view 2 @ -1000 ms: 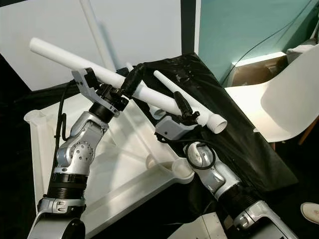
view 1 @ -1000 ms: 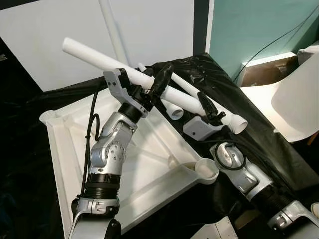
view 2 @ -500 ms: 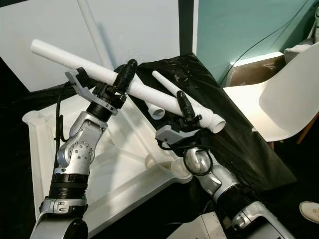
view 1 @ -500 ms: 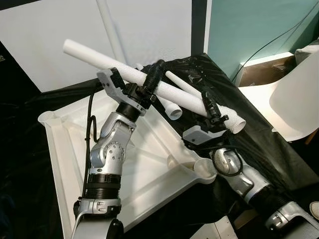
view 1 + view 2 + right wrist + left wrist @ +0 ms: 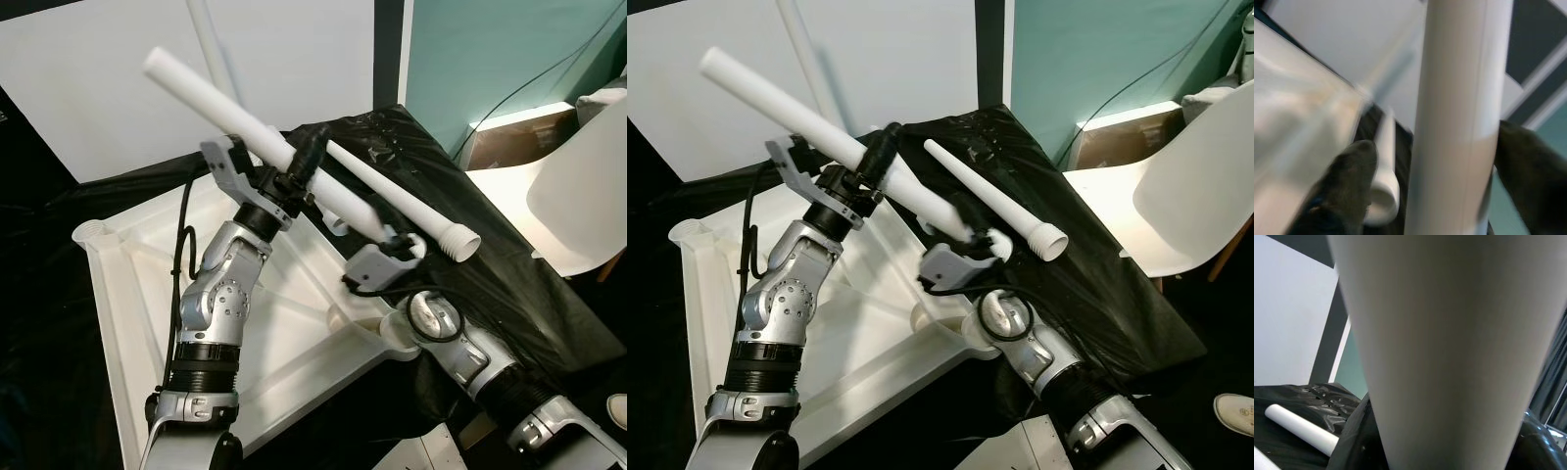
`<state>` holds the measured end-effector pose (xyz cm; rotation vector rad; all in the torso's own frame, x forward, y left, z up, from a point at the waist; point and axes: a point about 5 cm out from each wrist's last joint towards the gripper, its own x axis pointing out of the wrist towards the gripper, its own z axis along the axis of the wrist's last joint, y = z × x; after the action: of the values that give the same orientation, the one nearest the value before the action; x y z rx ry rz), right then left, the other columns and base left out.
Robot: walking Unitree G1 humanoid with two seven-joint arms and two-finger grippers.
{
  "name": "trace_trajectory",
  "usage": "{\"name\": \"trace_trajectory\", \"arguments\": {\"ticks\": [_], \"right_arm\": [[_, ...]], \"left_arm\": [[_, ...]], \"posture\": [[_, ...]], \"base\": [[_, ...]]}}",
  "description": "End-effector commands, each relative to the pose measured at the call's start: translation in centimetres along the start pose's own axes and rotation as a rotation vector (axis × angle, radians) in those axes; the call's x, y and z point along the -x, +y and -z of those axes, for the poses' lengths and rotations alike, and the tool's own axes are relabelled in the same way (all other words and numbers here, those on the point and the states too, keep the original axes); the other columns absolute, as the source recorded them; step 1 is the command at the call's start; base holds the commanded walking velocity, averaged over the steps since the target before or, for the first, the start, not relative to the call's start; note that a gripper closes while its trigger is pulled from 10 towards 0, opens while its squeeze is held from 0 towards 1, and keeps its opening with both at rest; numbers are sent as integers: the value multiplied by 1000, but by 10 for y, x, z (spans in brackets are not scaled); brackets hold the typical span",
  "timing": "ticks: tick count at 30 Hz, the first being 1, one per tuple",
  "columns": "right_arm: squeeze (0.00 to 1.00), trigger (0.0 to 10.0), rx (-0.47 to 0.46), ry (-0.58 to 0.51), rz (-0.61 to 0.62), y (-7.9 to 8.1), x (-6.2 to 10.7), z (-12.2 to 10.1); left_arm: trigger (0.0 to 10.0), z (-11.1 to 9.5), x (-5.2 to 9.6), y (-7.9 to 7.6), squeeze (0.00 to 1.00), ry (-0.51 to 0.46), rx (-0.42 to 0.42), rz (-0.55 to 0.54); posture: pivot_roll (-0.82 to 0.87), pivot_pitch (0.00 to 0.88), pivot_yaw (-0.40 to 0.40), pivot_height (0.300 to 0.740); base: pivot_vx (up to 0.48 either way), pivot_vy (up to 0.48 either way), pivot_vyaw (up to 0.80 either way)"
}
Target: Building children table
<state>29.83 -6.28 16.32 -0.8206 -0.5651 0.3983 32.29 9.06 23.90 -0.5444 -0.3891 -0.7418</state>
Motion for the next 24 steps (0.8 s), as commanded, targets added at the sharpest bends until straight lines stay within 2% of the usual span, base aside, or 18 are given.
{"name": "trace_trajectory", "arguments": {"ticks": [1,2,4,7,9,10,12,19,20,22,23,24], "right_arm": [[1000,10000,-27,-28,-48,1,-2,-10],[0,10000,-109,6,-127,-8,-5,-15],[0,10000,-109,6,-127,-8,-5,-15],[0,10000,-207,83,-228,-17,-6,-5],[0,10000,-224,100,-240,-19,-6,-1],[0,10000,-224,100,-240,-19,-6,-1],[0,10000,-213,132,-295,-24,-8,15],[0,10000,-184,136,-359,-29,-15,27],[0,1490,-196,131,-394,-29,-17,25],[0,1490,-206,128,-418,-28,-19,23],[0,0,-226,126,-441,-28,-19,21],[0,0,-244,126,-451,-27,-20,19]], "left_arm": [[0,-3,3,-1,0,-2,-31,57],[0,-2,3,-1,0,9,-47,65],[0,-2,3,-1,0,9,-47,65],[0,-1,1,-4,0,13,-55,87],[0,-1,0,-5,0,13,-56,95],[0,-1,0,-5,0,13,-56,95],[0,-1,-1,-8,0,16,-54,119],[0,0,0,-12,0,20,-52,146],[0,0,0,-12,0,20,-57,146],[0,0,0,-12,0,20,-61,145],[0,0,0,-12,0,21,-70,139],[2353,-1,1,-10,0,22,-76,121]], "posture": [[-115,0,121,740],[-121,0,121,740],[-121,0,121,740],[-127,0,121,740],[-129,0,121,740],[-129,0,121,740],[-131,0,121,740],[-120,0,114,740],[-112,0,110,740],[-110,0,110,740],[-105,0,106,740],[-99,0,102,740]], "base": [[0,0,0],[0,0,0],[0,0,0],[0,0,0],[0,0,0],[0,0,0],[0,0,0],[0,0,0],[0,0,0],[0,0,0],[0,0,0],[0,0,0]]}}
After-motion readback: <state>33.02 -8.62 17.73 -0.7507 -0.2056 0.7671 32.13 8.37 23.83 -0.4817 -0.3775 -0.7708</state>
